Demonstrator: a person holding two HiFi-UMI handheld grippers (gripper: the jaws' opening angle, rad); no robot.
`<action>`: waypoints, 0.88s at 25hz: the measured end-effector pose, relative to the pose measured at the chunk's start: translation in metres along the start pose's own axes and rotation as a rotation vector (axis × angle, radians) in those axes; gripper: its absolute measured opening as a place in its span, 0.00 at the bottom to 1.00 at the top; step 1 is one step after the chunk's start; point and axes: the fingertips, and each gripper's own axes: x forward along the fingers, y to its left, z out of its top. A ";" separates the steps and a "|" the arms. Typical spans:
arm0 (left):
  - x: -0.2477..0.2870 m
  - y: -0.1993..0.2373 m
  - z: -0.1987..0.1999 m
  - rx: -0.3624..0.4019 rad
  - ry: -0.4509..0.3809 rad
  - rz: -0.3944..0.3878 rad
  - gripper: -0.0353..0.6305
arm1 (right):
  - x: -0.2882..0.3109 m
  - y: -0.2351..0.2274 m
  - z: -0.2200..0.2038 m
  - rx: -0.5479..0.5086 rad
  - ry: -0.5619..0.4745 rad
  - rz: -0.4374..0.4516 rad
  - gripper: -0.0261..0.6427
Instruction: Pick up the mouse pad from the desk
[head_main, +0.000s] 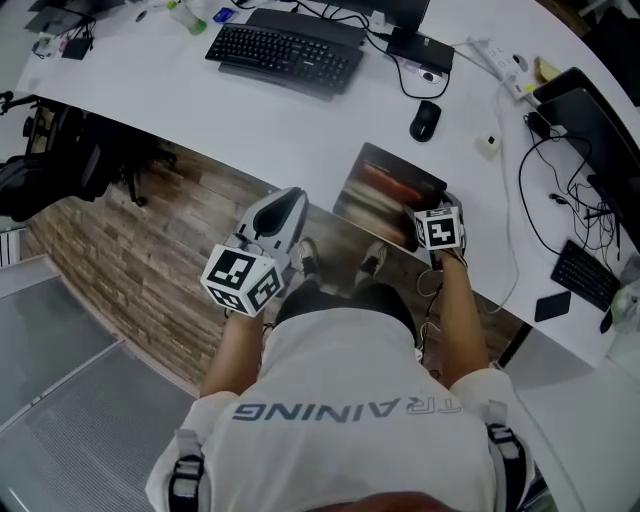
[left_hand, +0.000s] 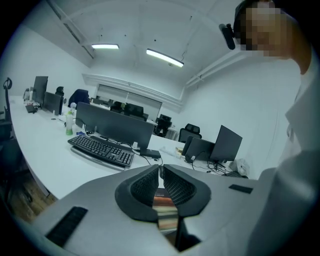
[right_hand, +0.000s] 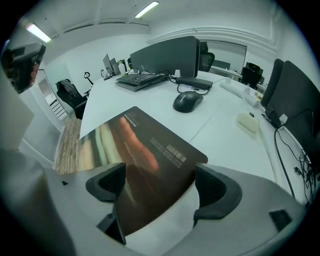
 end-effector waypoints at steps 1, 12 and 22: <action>-0.001 0.001 0.000 -0.001 0.001 0.001 0.13 | 0.000 0.000 0.000 0.002 0.000 -0.004 0.67; -0.009 0.011 0.002 -0.005 -0.009 -0.018 0.13 | -0.002 0.005 -0.002 0.040 -0.009 -0.047 0.63; -0.016 0.014 -0.004 -0.019 0.001 -0.028 0.13 | -0.007 0.009 0.000 0.074 -0.010 -0.064 0.53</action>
